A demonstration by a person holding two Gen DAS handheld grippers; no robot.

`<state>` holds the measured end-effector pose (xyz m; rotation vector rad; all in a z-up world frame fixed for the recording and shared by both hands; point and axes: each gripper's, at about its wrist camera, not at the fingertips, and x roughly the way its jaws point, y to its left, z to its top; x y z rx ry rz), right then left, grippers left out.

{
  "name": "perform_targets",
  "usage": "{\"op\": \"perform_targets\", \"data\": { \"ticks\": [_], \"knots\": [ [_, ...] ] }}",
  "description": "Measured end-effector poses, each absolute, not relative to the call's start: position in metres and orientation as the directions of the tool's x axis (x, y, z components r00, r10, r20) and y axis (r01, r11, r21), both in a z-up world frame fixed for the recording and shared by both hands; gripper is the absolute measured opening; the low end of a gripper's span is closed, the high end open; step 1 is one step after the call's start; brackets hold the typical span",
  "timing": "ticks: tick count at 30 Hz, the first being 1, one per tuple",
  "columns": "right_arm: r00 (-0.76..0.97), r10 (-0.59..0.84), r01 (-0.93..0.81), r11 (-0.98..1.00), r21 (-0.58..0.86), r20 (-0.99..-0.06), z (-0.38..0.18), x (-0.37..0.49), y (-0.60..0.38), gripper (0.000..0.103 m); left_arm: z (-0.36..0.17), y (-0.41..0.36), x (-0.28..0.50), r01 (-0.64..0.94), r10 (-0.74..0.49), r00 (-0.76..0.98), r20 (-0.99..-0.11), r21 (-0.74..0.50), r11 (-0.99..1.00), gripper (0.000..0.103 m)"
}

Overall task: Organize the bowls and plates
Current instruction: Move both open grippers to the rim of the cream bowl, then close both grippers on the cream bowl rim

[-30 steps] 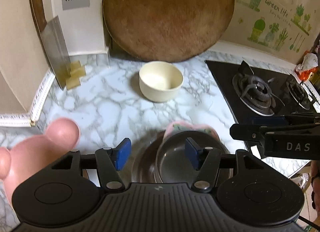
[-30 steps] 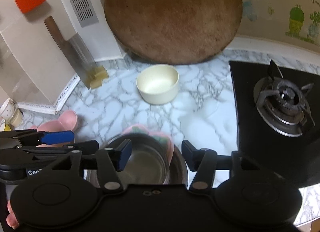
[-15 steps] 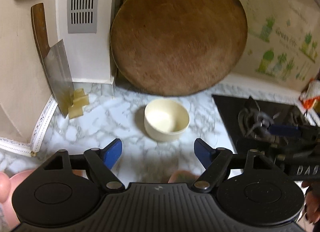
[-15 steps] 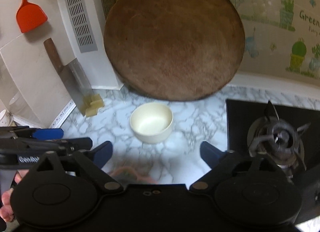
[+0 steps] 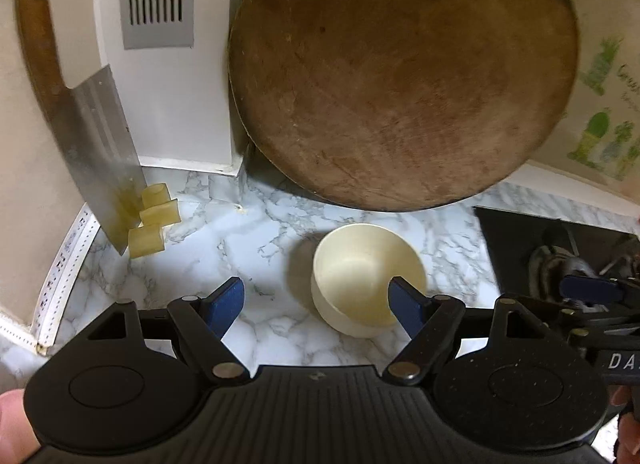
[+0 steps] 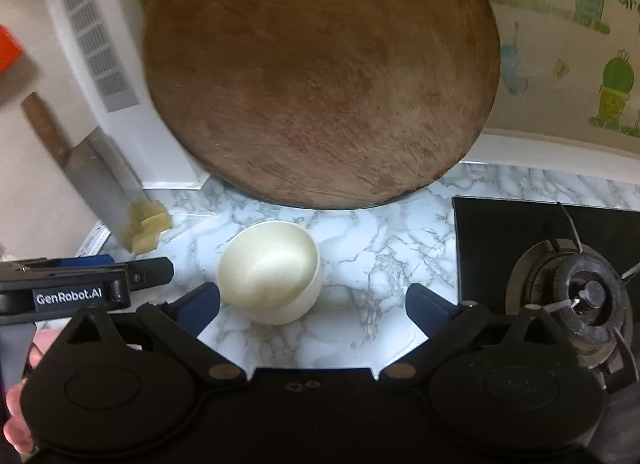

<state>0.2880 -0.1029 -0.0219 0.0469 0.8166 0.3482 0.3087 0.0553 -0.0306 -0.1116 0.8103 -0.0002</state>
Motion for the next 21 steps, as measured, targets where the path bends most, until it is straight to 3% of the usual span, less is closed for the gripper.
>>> {"op": "perform_targets", "data": {
  "ticks": [7, 21],
  "knots": [
    [0.596, 0.297, -0.253, 0.951, 0.176, -0.746, -0.044, 0.328, -0.100, 0.096, -0.060, 0.047, 0.345, -0.062, -0.022, 0.638, -0.770, -0.079, 0.995, 0.079],
    [0.516, 0.260, -0.183, 0.964, 0.191, -0.817, -0.095, 0.379, -0.094, 0.077, -0.102, 0.038, 0.387, -0.100, 0.040, 0.576, -0.817, -0.022, 0.995, 0.079]
  ]
}}
